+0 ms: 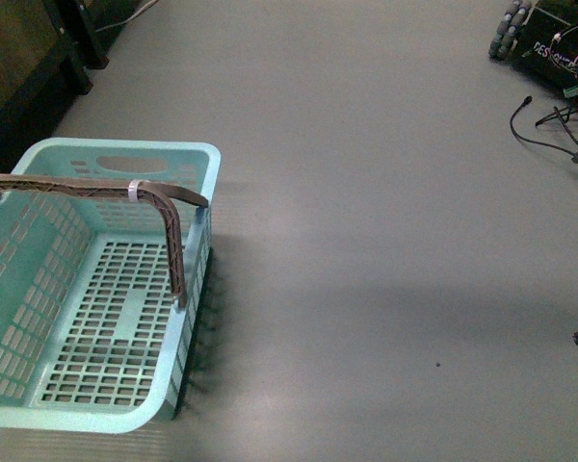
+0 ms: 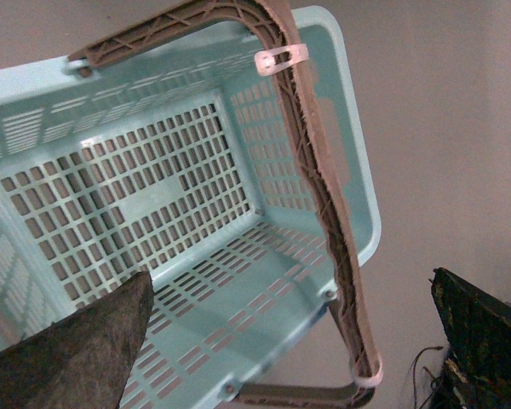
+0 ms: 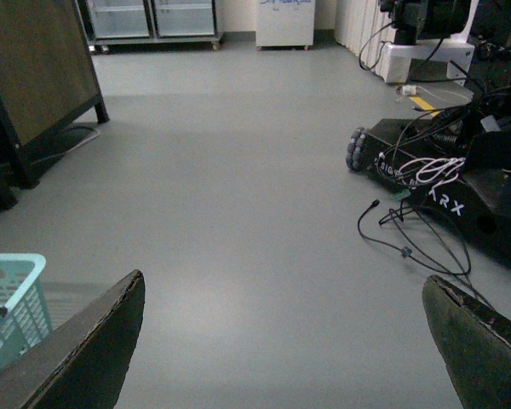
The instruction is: Pick lemon and mango into basket
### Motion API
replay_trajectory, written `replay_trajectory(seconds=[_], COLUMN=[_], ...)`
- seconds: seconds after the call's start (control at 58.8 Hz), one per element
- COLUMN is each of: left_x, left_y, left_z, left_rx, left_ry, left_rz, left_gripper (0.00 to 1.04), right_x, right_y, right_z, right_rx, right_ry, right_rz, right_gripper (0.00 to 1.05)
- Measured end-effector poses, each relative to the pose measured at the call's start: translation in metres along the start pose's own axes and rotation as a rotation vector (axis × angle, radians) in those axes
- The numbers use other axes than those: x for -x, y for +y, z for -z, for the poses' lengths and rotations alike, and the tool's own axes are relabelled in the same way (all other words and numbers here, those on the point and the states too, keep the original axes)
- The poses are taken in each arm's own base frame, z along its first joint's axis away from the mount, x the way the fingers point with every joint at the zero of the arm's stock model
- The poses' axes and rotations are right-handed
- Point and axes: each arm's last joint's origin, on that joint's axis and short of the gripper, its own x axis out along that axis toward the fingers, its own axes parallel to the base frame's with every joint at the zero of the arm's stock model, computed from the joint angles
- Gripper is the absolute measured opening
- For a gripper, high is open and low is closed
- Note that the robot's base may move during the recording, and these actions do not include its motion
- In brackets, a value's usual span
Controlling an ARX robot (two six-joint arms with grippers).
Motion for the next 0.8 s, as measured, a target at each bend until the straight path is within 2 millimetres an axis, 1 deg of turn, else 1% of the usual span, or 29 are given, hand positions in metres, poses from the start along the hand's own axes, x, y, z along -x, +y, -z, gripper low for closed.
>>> replay_trajectory(seconds=[0.085,0.306,0.493,0.68,0.714,0.748,0.782,0.799], left_x=[-0.024,-0.073,-0.104,-0.123,-0.126,-0.128,-0.132,-0.133], left_y=[-0.01,-0.023,-0.041,-0.05,-0.05,-0.05,-0.05,-0.049], left_z=[0.003,0.019,0.031,0.034,0.035,0.035,0.036,0.036], left_rx=[0.016,0.04,0.051,0.057,0.057,0.062,0.065,0.065], left_ry=[0.015,0.056,0.078,0.08,0.082,0.083,0.087,0.087], left_rz=[-0.014,-0.058,-0.046,-0.05,-0.056,-0.062,-0.082,-0.087], left_gripper=[0.98,0.98,0.98,0.98,0.96,0.91,0.82,0.8], right_x=[0.0,0.0,0.0,0.0,0.0,0.0,0.0,0.0], right_y=[0.0,0.0,0.0,0.0,0.0,0.0,0.0,0.0], right_z=[0.0,0.0,0.0,0.0,0.0,0.0,0.0,0.0], right_rx=[0.0,0.0,0.0,0.0,0.0,0.0,0.0,0.0], right_ry=[0.0,0.0,0.0,0.0,0.0,0.0,0.0,0.0], right_rz=[0.0,0.0,0.0,0.0,0.0,0.0,0.0,0.0], right_gripper=[0.96,0.96,0.96,0.96,0.96,0.96,0.96,0.96])
